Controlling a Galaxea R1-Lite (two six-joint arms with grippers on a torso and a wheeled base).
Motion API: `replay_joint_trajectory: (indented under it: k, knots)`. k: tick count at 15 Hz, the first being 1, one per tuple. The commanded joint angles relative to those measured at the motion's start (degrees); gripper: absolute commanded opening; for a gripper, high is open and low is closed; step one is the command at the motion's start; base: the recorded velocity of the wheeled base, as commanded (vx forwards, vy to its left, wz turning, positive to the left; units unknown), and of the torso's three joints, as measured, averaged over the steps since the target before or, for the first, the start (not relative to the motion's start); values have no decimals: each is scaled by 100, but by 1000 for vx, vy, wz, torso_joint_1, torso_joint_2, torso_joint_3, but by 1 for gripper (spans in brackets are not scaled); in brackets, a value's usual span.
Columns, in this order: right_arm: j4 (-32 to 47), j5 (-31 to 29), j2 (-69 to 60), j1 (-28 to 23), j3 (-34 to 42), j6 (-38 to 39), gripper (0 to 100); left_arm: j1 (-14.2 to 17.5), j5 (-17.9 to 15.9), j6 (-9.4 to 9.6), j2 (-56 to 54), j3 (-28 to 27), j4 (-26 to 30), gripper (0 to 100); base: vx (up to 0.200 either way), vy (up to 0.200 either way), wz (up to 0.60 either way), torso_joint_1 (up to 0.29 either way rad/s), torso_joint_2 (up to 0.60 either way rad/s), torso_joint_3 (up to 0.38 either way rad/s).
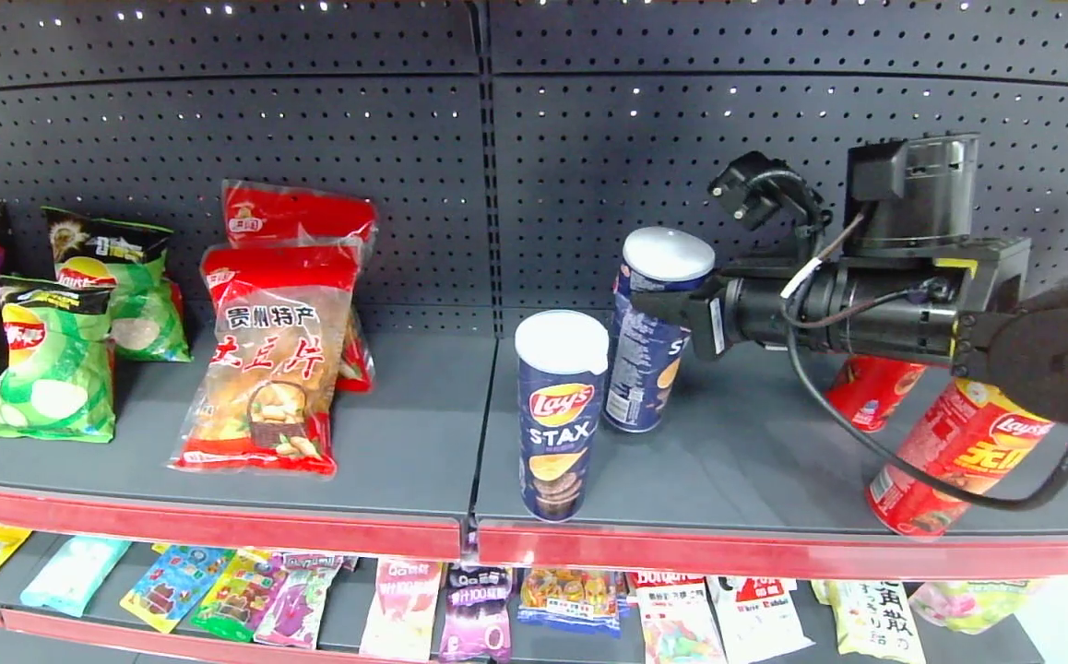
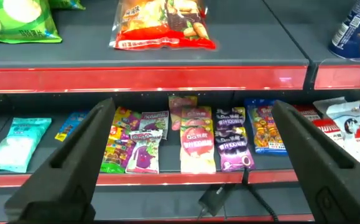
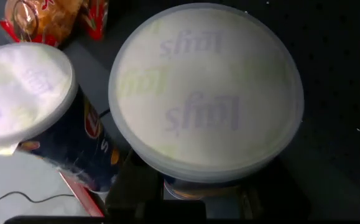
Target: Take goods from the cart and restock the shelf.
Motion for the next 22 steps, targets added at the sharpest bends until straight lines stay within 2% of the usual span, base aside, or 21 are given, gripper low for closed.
replay_joint_trajectory:
  k: [1, 10, 22]
  knots:
    - [-19, 12, 444, 40, -322, 5, 0, 1, 1, -17, 14, 2, 1, 100, 0, 0, 0, 0, 0, 0]
    - [-177, 144, 1402, 58, -1148, 14, 0, 1, 1, 9, 14, 2, 1, 100, 0, 0, 0, 0, 0, 0]
    - [-230, 135, 1806, 67, -1579, 66, 0, 9, 1, 18, 14, 2, 1, 100, 0, 0, 0, 0, 0, 0]
